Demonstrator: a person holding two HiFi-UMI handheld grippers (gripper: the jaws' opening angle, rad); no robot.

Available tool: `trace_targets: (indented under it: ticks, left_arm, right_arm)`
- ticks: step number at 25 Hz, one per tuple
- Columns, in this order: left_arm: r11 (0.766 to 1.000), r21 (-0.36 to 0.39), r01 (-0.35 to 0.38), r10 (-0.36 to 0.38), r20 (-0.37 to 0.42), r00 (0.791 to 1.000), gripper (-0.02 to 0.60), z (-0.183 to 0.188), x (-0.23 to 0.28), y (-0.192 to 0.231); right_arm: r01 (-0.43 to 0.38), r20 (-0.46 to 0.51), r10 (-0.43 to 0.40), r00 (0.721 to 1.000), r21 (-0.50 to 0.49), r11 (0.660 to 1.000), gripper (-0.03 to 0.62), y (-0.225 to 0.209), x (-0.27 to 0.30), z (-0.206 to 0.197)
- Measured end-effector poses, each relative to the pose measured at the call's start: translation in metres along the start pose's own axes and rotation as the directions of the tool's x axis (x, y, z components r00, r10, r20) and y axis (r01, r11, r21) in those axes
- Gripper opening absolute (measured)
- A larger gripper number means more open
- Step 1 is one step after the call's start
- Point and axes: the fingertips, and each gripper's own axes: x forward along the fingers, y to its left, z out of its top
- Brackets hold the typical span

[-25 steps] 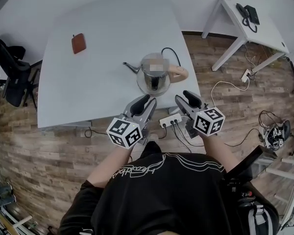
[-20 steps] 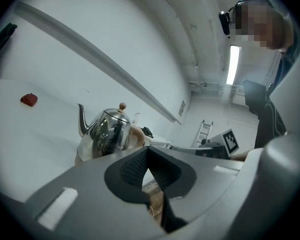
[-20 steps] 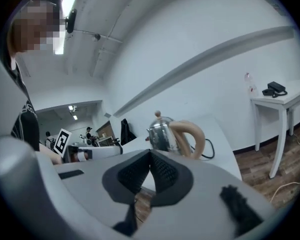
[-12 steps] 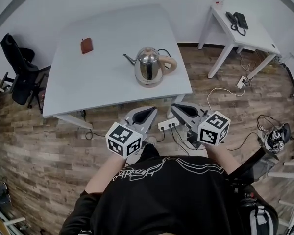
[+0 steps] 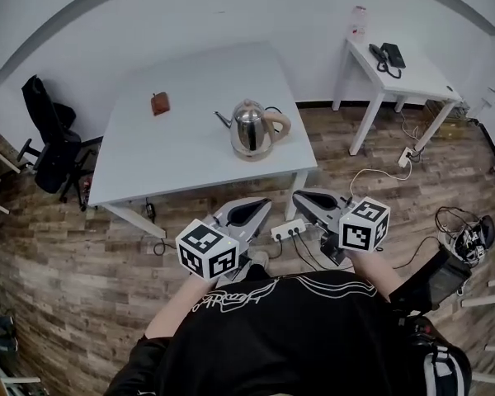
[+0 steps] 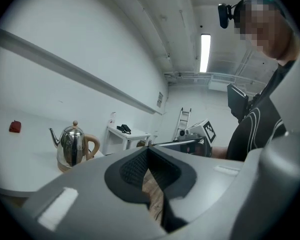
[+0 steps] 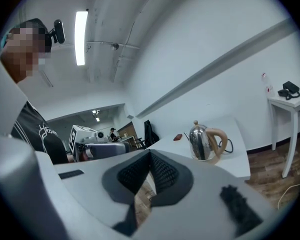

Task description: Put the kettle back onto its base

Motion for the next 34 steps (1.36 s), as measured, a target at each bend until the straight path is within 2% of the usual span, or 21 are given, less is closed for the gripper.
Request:
trace_targets:
  ticks: [6,10,19,34]
  left_arm:
    - [1.000,0.026,0.006,-0.006,-0.006,1.000,0.005,0.003,-0.006,-0.014]
    - [0.997,0.081,0.001,0.001,-0.029,1.000,0.005,-0.002,-0.005,-0.020]
    - [1.000,-0.004,0.018,-0.018,-0.020,1.000,0.005,0.000,-0.003,-0.024]
    - [0.999,-0.031,0.009,-0.010,-0.020,1.000,0.006,-0.002,0.003,-0.033]
  right_arm:
    - [-0.015,0.005,0.015,1.000,-0.019,1.000,0.005,0.015,-0.006,0.001]
    - [-0.017,-0.007,0.017,1.000,-0.033,0.999,0.005,0.020,-0.008,-0.002]
    - [-0.033,0.009,0.033,0.999,-0.024,0.999,0.005,0.021,-0.009,-0.003]
    - [-0.029,-0.013,0.028,1.000,-0.040,0.999,0.005,0.018,-0.020,-0.008]
